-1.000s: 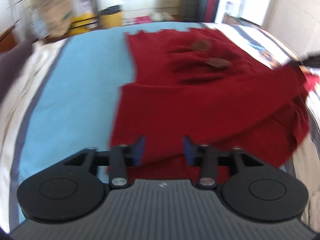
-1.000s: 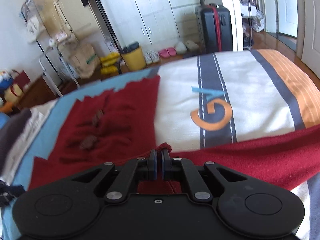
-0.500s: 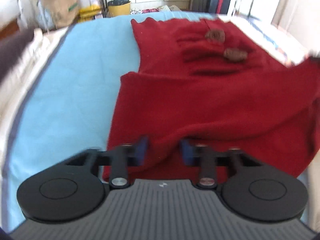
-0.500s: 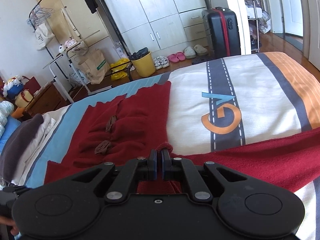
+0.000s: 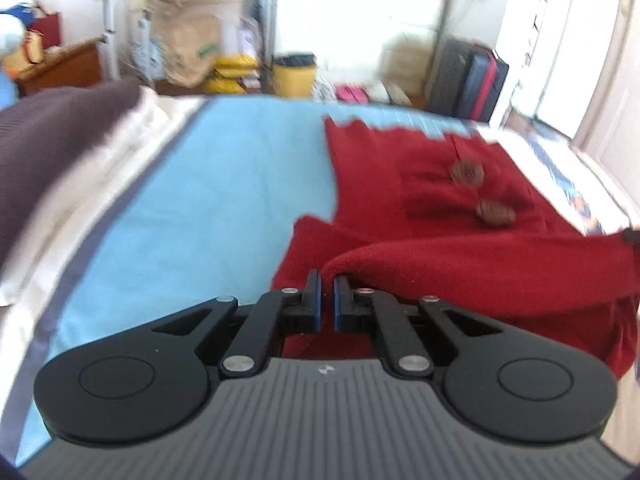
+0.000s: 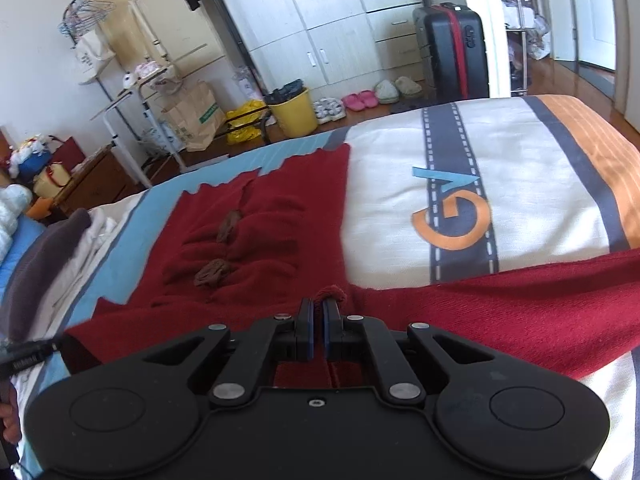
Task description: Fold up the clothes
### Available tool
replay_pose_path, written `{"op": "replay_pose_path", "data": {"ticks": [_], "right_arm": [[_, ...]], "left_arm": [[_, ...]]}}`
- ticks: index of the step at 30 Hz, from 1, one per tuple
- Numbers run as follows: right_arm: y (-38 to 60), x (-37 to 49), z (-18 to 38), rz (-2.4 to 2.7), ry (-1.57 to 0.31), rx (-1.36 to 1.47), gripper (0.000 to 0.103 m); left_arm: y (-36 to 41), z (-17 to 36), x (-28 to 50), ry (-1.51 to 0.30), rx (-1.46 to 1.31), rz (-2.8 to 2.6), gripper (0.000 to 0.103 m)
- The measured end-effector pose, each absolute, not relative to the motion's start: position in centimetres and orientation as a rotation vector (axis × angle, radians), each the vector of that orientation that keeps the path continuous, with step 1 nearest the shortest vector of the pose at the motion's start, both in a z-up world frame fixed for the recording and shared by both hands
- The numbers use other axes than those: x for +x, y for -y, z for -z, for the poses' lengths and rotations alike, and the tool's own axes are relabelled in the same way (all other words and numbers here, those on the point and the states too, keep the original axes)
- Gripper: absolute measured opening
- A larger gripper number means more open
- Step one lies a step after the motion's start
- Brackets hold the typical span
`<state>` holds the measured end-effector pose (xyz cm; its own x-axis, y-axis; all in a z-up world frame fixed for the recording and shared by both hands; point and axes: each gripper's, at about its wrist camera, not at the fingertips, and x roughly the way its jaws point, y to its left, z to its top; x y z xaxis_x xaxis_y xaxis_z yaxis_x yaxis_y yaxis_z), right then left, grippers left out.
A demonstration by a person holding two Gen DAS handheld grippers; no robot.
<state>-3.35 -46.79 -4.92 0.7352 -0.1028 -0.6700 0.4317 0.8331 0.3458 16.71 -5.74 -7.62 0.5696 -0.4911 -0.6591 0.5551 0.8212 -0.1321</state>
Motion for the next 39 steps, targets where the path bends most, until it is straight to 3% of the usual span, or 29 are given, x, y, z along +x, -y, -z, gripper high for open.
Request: {"op": "replay_pose_path", "data": {"ticks": [7,11,13,16,18,21,22,24,27,29,34,39], "right_arm": [[45.5,-1.9,6.0,0.309,-0.767,0.429,0.007],[45.5,-1.1,7.5,0.414,-0.861,0.343,0.007],[45.7,-1.4,7.5,0.501,-0.882,0.293,0.007],[47.8,-4.1,5.7,0.563,-0.802,0.414,0.009],[49.6,-7.1,3.6,0.599,-0.728,0.555,0.019],[51.0,-12.6,-0.3,0.647,-0.605,0.637,0.051],[51.5,-14.3,-1.3,0.665,-0.571,0.636,0.067],[52.8,-16.7,-2.0,0.712,-0.535,0.575,0.077],[56.5,-19.6,0.7,0.790,-0.555,0.669,0.077],[58.7,-21.7,3.1,0.854,-0.567,0.800,0.071],[61.3,-26.0,4.5,0.932,-0.421,0.939,0.071],[65.1,-27.0,10.0,0.833,-0.376,1.112,0.071]], "left_arm": [[7.2,11.7,17.4,-0.984,0.236,0.593,0.007],[6.7,12.8,18.5,-1.047,0.162,0.543,0.010],[6.2,12.0,18.5,-1.037,0.107,0.551,0.014],[5.7,10.4,17.8,-0.957,0.063,0.547,0.033],[5.7,9.3,17.3,-0.890,0.055,0.509,0.056],[6.7,7.9,16.3,-0.788,0.083,0.514,0.056],[7.3,7.5,15.8,-0.761,0.094,0.532,0.056],[8.7,6.7,14.8,-0.722,0.089,0.584,0.056],[12.1,5.7,12.8,-0.691,0.046,0.726,0.056],[15.8,5.6,11.2,-0.691,0.051,0.841,0.056],[25.3,6.6,7.0,-0.743,0.143,1.037,0.056],[32.2,8.5,3.2,-0.777,0.163,1.152,0.056]]}}
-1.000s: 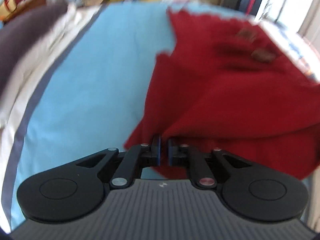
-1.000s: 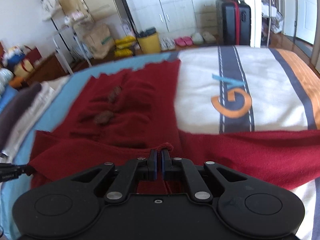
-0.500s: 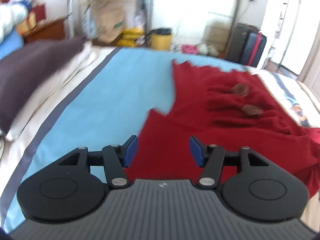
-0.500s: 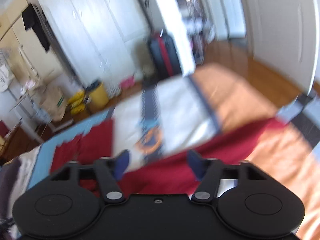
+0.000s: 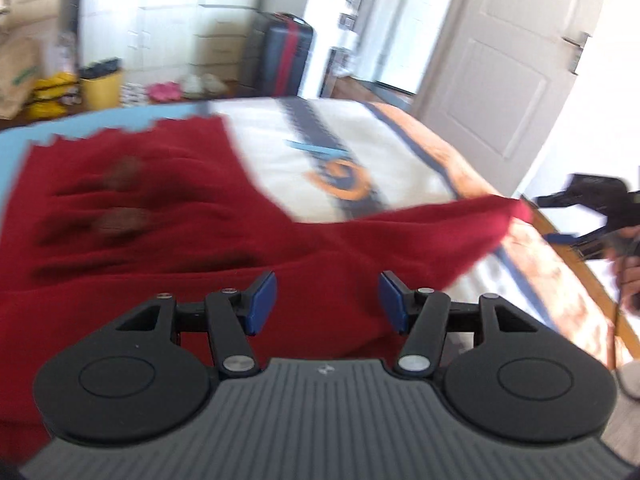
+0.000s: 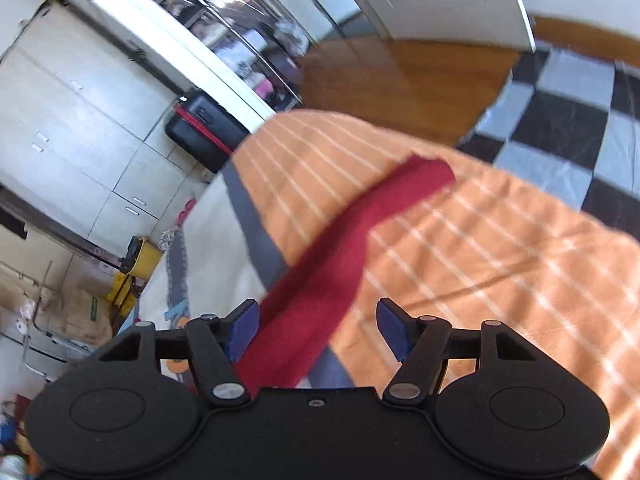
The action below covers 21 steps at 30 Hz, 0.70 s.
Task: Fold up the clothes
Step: 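Lift the red sleeve with the right tool and lay it across the sweater body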
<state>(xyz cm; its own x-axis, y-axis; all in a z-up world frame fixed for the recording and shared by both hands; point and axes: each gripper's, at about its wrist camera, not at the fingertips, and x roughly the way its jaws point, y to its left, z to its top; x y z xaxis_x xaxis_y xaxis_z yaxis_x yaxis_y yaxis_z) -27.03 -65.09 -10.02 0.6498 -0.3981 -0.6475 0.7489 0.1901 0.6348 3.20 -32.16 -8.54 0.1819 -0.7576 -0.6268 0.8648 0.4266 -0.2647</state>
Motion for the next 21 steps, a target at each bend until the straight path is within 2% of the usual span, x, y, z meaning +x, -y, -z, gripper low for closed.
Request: {"op": "replay_pose_path", "data": {"ticks": [4,7,10,11,12,13,14,16,17,19,21], "right_arm": [[67.3,-26.8,14.1,0.756,-0.286,1.239,0.071],[67.8,-25.6,14.9,0.729,-0.262,1.181,0.071],[67.9,-24.0,14.8,0.731,-0.247,1.068,0.079],[68.0,-23.4,14.8,0.737,-0.246,1.026,0.080],[68.1,-22.8,14.6,0.751,-0.250,0.980,0.079],[68.3,-22.4,14.5,0.779,-0.256,0.940,0.066],[68.5,-22.5,14.3,0.836,-0.263,0.911,0.008],[68.7,-23.3,13.6,0.933,-0.223,0.865,0.007],[68.2,-25.3,12.7,0.930,-0.096,0.867,0.007],[67.5,-27.6,10.7,0.904,0.025,0.832,0.007],[67.9,-27.2,10.2,0.958,-0.033,0.796,0.007]], "left_arm": [[36.5,10.4,0.4,-0.802,0.223,1.209,0.056],[39.1,12.4,-1.9,-0.735,0.445,1.124,0.058],[41.1,14.1,-3.5,-0.620,0.577,1.061,0.059],[41.3,14.1,-3.7,-0.599,0.591,1.047,0.052],[41.4,14.0,-3.6,-0.594,0.608,1.025,0.032],[41.5,13.9,-3.6,-0.590,0.624,1.004,0.018],[41.2,13.4,-3.4,-0.584,0.618,0.993,0.009],[40.0,11.8,-2.7,-0.593,0.535,1.004,0.007],[39.2,11.0,-2.3,-0.626,0.459,1.036,0.007],[38.9,10.5,-2.1,-0.672,0.422,1.112,0.007],[39.5,11.5,-2.5,-0.665,0.492,1.134,0.009]]}}
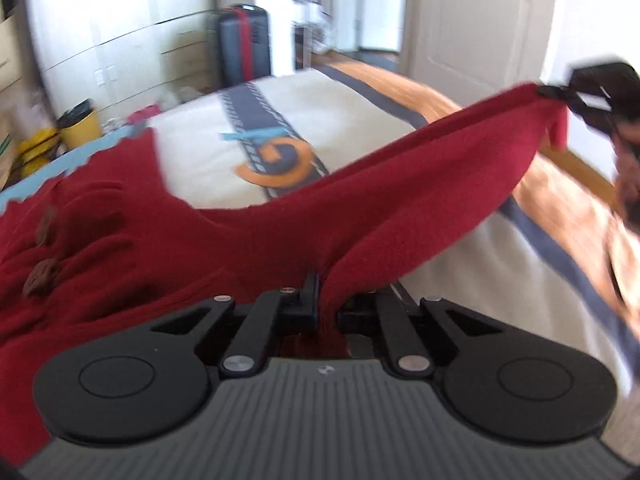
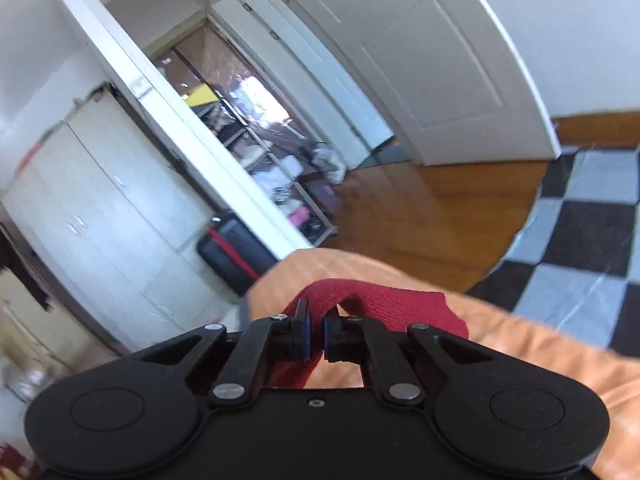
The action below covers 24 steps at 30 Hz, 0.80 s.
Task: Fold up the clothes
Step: 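Lift the red sleeve with the right tool and lay it across the sweater body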
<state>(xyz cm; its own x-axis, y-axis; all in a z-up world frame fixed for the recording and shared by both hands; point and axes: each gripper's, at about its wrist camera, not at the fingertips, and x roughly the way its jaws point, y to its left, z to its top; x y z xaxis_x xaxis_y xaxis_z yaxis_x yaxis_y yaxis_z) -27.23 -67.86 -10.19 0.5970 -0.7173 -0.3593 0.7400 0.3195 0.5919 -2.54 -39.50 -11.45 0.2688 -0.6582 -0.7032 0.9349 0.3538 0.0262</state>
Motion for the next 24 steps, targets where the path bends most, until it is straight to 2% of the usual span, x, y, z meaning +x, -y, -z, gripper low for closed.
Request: {"op": "replay_pose_path", "data": {"ticks": [2,4,6,11,17,20,24], "right_arm": [[68.3,-26.1,11.2,0.994,-0.115,0.799,0.007],[68.0,-25.2,11.8,1.015,-0.157,0.766,0.007],[68.0,-25.2,11.6,1.025,-0.168,0.735,0.007],[67.6,-24.1,8.5,0.977,-0.152,0.748,0.007],[62.2,-18.6,1.2,0.727,-0.171,0.640,0.008],[59.0,-14.9,-0.1,0.474,-0.157,0.749,0.009],[52.7,-8.4,-0.5,0.285,-0.291,0.746,0.009]], "left_arm": [[39.8,12.6,-2.5,-0.720,0.494,1.143,0.014],[39.1,12.7,-1.9,-0.772,0.424,1.161,0.025],[37.8,11.9,-1.0,-0.835,0.343,1.194,0.046],[32.2,8.6,0.8,-0.898,0.293,1.117,0.046],[23.4,5.5,4.3,-0.898,0.339,0.910,0.049],[19.5,4.1,5.5,-0.871,0.369,0.839,0.054],[15.9,3.7,7.1,-0.806,0.345,0.827,0.055]]}}
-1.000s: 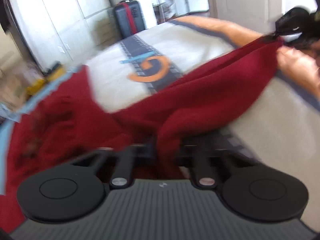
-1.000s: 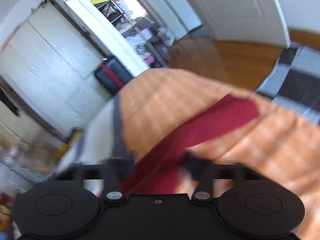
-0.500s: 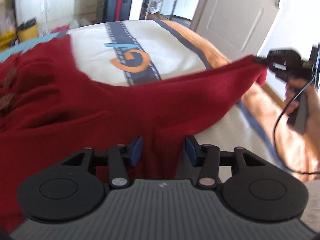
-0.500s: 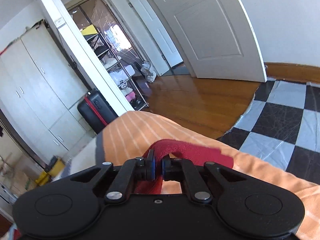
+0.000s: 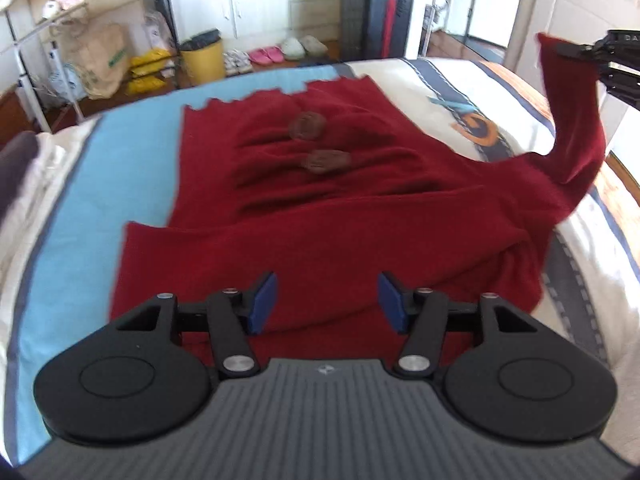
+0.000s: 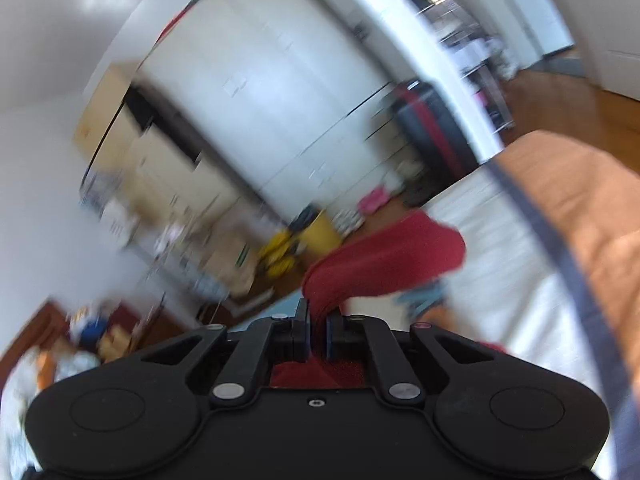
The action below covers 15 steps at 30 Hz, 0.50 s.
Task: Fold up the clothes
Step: 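Lift the red sleeve with the right tool and lay it across the sweater body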
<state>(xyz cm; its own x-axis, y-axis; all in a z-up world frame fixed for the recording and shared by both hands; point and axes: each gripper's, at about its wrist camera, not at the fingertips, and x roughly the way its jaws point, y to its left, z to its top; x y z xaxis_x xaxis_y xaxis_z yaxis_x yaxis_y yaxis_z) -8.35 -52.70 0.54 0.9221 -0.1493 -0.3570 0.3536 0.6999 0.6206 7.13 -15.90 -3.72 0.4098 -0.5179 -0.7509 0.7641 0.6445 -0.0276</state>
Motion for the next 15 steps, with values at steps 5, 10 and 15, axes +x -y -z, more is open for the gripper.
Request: {"op": "replay_pose_path", "data": {"ticks": [5,10,15], "right_arm": [[45.0,-1.8,0.0,0.116,-0.433,0.631,0.009],[41.1,2.1,0.9,-0.102,-0.486,0.616,0.018],[41.4,2.6,1.6,-0.369,-0.558,0.685,0.059]], "left_arm": [[14.6,5.6,6.0,-0.593,0.369,0.731,0.057],[14.1,6.9,6.3,-0.717,0.273,0.792,0.058],[13.9,7.0,8.0,-0.719,0.167,0.782,0.058]]}}
